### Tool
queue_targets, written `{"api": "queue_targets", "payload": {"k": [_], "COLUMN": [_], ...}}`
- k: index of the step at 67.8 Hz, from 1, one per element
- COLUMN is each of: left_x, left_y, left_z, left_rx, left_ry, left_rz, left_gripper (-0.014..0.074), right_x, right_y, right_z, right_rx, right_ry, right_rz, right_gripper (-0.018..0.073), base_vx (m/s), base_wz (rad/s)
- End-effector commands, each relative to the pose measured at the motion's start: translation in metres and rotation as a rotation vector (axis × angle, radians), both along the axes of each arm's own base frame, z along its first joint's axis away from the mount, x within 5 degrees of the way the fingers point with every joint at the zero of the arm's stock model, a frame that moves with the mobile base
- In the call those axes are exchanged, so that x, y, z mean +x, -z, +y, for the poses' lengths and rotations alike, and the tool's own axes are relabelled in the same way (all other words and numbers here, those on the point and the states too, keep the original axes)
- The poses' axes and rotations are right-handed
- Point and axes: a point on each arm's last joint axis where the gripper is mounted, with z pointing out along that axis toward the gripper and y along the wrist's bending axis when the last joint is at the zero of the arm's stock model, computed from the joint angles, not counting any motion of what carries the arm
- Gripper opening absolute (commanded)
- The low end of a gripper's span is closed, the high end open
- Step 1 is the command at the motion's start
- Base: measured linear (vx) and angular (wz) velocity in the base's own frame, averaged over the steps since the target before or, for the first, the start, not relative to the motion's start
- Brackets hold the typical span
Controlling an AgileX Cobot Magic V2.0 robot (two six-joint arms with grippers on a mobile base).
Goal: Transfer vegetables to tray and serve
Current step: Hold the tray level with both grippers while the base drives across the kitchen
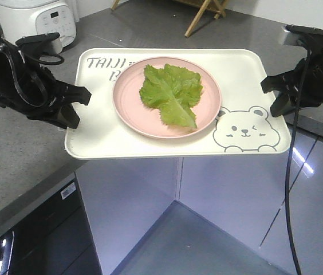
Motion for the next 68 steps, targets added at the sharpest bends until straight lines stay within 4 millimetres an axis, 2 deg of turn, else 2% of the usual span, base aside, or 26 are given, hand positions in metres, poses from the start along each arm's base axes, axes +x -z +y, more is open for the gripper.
{"api": "queue_targets", "payload": {"k": [1, 68], "left_x": [-0.0155, -0.0155], "left_y": [-0.0379, -0.0379], "left_z": [-0.0257, -0.0257], "left_rx": [-0.225, -0.225], "left_ry": [0.065, 0.065], "left_rz": [-0.096, -0.096], "left_gripper": [-0.0006, -0.0006], "right_x": [-0.0138, -0.0139], "right_y": [-0.0377, -0.0377], "right_z": [0.0246, 0.0246], "right_rx": [0.185, 0.185], "right_ry": [-0.063, -0.064], "right_rz": [-0.103, -0.102], "right_gripper": [-0.0006, -0.0006], "base_vx": [-0.05, -0.05], "base_wz": [-0.31, -0.31]}}
